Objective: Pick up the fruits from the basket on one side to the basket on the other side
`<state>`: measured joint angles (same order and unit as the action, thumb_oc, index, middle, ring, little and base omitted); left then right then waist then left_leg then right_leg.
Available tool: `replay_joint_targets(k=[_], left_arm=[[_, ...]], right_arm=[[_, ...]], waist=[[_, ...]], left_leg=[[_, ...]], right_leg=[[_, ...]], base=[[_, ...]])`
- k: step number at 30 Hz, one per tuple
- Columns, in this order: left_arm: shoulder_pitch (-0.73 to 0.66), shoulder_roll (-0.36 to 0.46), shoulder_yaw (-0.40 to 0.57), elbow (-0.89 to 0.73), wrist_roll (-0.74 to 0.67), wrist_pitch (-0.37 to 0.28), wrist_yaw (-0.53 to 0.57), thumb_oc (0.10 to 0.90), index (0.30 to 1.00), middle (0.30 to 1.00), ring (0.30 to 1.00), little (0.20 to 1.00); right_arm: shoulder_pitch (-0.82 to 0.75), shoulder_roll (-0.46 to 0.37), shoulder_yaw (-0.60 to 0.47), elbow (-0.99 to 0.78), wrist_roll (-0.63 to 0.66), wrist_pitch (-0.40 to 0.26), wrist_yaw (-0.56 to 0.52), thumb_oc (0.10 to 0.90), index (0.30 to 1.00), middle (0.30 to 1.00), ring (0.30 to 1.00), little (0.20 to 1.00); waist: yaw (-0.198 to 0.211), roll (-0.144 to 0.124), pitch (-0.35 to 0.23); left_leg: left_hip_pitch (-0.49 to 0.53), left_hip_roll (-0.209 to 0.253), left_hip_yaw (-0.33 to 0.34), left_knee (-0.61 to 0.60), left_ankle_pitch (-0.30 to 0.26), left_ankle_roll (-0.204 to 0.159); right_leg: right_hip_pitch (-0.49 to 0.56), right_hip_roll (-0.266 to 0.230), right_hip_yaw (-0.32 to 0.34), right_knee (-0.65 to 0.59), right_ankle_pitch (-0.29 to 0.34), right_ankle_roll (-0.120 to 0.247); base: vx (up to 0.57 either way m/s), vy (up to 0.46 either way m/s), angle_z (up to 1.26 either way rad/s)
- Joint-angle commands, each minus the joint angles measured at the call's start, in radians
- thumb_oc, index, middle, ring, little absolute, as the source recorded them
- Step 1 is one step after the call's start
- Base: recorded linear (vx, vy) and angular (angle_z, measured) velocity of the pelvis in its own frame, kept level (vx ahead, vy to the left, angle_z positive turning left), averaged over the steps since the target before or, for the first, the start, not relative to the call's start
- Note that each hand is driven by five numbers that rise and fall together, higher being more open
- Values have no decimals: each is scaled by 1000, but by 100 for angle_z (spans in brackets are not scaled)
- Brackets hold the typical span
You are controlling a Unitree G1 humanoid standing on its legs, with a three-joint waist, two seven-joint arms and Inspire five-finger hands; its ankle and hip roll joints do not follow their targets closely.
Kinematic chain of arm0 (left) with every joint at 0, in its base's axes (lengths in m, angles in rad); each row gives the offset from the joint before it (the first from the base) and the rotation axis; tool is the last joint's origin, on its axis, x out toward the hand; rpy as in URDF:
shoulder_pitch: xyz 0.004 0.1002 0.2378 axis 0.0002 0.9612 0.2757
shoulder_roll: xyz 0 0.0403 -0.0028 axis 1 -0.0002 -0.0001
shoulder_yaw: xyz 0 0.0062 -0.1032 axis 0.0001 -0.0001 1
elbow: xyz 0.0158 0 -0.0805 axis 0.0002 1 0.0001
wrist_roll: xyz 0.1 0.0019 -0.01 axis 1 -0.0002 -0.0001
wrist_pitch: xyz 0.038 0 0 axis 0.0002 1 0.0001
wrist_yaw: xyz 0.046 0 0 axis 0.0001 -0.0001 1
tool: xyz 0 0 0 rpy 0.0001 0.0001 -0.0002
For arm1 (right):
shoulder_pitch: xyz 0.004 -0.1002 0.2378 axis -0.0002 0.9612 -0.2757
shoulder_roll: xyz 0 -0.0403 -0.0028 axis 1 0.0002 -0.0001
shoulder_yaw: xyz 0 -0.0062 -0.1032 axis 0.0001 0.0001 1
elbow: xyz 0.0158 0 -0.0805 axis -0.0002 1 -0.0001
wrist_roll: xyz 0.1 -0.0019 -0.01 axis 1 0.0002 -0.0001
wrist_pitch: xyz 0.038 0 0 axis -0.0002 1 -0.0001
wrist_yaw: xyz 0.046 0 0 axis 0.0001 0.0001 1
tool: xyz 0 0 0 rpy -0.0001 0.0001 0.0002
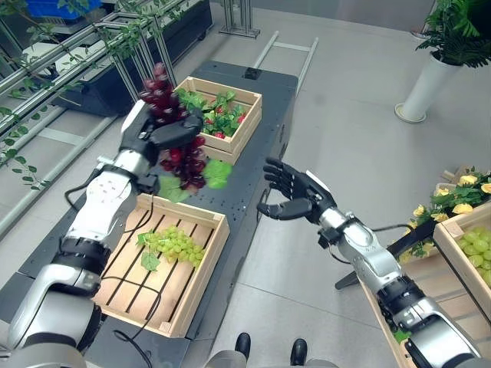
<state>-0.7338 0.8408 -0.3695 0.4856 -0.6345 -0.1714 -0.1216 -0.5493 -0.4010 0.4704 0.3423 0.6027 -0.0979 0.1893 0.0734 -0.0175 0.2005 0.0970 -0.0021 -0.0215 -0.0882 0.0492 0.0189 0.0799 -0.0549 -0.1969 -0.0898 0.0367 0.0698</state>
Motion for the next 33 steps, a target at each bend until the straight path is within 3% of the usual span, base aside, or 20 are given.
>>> replay_joint_targets(k=[1,17,26,33], left_arm=[[-229,-2,-10,69,-84,-64,-31,400,300,300,300,300],[-406,-137,-133,154,-201,-82,-106,400,300,300,300,300],[-413,-197,-135,103,-280,-74,-142,400,300,300,300,300],[-426,-224,-140,94,-326,-98,-148,400,300,300,300,300]], right_arm=[[-89,8,18,-38,69,-58,-48,800,900,900,900,900],[-330,27,62,56,119,-19,-144,800,900,900,900,900],[-378,33,70,118,167,-21,-158,800,900,900,900,900],[-409,51,101,163,186,33,-124,800,900,900,900,900]], waist=[[-5,44,-164],[-42,50,-184],[-43,44,-190],[-42,40,-197]], left_leg=[[-26,-70,-8,1,-64,5],[-6,-67,26,1,-79,1],[-6,-65,36,1,-81,0],[-1,-65,41,1,-84,-1]], right_leg=[[18,20,-4,3,-30,-24],[20,25,29,3,-30,-24],[18,28,30,3,-33,-28],[21,28,32,3,-37,-28]], base=[[0,0,0],[-5,-6,-4],[-10,-1,-1],[-11,4,-2]])
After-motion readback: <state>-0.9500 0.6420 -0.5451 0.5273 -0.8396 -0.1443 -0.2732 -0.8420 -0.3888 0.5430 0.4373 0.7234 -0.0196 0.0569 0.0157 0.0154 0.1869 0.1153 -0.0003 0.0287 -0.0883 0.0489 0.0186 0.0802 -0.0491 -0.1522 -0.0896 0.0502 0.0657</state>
